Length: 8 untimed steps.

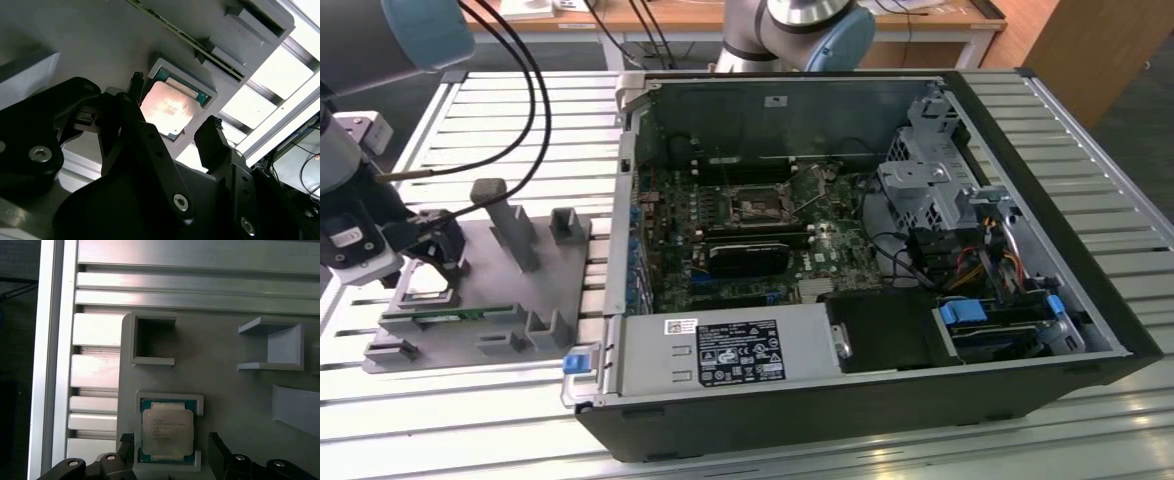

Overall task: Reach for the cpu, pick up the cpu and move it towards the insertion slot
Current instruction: 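Pick up the cpu and move it towards the insertion slot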

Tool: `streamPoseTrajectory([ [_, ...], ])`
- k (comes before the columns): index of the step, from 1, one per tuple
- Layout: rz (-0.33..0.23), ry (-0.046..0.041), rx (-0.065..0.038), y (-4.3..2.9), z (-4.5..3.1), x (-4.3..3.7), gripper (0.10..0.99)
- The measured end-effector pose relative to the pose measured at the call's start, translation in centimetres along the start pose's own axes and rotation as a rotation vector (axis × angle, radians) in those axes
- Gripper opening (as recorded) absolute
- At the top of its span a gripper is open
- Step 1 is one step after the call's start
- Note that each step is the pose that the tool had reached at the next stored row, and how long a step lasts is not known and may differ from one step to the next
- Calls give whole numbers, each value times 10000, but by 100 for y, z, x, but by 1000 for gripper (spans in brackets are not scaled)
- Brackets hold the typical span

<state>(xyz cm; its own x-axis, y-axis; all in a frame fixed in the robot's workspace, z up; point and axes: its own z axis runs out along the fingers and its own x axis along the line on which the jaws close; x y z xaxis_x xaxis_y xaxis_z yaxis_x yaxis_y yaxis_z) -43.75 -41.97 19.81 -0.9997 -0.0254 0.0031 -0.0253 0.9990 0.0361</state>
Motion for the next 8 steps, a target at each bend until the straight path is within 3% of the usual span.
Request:
streamPoseTrajectory([
  [8,0,1,1,3,31,0,690],
])
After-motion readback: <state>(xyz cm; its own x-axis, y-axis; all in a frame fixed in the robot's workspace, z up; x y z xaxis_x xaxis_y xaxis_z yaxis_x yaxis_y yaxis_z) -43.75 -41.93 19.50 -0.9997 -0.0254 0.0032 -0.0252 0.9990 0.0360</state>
